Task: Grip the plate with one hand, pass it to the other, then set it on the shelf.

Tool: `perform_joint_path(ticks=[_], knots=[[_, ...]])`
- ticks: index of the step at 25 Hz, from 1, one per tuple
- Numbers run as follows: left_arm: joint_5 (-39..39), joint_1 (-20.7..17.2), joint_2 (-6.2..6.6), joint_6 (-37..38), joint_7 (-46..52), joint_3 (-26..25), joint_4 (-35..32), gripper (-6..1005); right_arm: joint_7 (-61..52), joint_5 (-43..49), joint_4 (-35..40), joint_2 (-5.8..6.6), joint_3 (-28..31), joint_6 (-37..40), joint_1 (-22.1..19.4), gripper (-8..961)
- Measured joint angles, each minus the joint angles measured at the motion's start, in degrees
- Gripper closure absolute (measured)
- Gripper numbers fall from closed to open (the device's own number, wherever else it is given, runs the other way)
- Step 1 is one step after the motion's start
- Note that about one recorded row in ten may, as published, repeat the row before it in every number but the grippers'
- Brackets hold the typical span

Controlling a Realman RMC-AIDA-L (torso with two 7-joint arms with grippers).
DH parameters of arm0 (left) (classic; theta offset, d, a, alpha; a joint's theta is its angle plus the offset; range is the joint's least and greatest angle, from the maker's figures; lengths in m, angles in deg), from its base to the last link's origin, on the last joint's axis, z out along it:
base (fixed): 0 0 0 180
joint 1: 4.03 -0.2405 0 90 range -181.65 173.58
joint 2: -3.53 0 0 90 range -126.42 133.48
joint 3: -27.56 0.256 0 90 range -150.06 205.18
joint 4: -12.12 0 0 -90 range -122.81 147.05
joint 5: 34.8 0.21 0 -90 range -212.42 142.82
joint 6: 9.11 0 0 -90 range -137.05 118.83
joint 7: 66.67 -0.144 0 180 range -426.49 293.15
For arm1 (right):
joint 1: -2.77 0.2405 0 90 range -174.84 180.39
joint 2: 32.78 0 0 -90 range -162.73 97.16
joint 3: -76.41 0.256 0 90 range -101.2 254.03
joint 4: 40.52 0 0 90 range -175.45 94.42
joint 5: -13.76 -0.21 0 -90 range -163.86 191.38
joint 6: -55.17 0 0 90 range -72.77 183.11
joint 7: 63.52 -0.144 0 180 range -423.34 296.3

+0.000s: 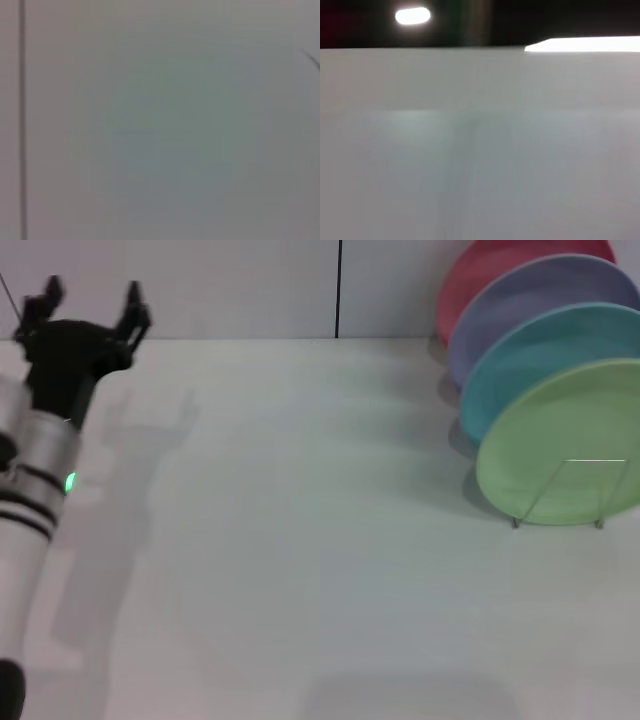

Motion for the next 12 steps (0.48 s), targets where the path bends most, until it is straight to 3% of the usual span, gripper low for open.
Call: perform_joint_path(ticks=[1,2,5,12], knots=[[0.0,-0.1,-0.12,2.4,1.1,0.0,-2.6,133,6.8,-6.0,-13.2,-0.13,3.1,2.5,-0.3,214],[0.0,-0.1,-0.12,2.4,1.1,0.0,-2.6,133,6.8,-6.0,-13.2,-0.13,3.1,2.5,-0.3,210],[0.0,0.4,-0.20,5.7,3.4,0.1,-6.3,133,11.0,-7.6,-25.9,-0.22,7.1,3.2,-0.4,196],[0.0,0.7,-0.20,12.1,6.1,3.2,-11.3,133,12.7,-7.2,-34.1,-0.44,8.0,4.2,-2.4,165]])
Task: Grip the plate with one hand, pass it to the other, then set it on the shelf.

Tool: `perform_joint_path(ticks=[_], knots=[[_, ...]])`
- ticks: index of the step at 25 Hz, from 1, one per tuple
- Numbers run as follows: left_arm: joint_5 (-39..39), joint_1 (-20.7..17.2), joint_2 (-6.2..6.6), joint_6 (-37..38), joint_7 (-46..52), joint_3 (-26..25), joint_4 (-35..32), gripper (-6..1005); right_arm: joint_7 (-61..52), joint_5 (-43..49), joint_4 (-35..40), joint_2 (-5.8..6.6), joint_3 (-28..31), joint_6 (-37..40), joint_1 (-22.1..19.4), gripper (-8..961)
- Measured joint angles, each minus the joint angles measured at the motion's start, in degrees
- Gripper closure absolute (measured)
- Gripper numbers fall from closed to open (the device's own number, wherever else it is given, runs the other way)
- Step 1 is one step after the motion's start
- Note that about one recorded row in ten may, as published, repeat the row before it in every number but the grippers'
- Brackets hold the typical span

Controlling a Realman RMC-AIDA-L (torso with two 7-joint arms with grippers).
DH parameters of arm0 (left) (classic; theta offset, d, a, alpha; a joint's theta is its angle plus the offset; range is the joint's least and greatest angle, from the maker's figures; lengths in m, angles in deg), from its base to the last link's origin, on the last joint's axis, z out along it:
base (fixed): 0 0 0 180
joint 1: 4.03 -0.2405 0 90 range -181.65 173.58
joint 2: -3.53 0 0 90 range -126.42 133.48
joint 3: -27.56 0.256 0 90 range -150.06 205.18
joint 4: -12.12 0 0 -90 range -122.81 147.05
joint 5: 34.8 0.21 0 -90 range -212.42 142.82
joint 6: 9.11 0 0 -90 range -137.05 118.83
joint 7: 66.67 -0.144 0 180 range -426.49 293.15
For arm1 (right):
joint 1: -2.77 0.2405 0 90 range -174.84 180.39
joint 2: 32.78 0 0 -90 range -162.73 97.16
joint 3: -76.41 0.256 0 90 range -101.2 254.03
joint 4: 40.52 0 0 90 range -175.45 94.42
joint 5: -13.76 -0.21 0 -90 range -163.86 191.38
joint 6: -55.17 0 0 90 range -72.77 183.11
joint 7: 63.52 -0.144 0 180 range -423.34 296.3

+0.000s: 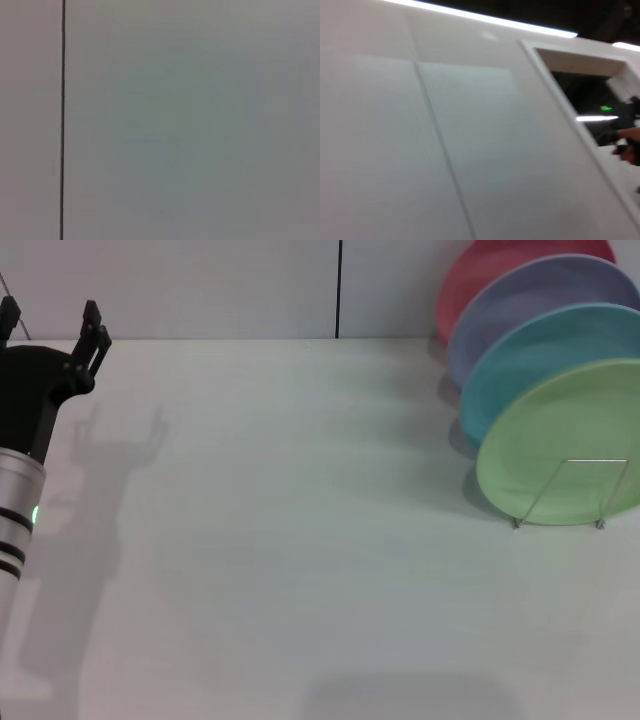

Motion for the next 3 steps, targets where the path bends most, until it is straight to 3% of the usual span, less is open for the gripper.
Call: perform_joint_path(ticks=[3], knots=[[0.0,0.1,-0.02,0.1,0.7,0.2,-1.5,133,1.2,-0.7,-2.4,-0.06,0.9,0.4,0.4,161]])
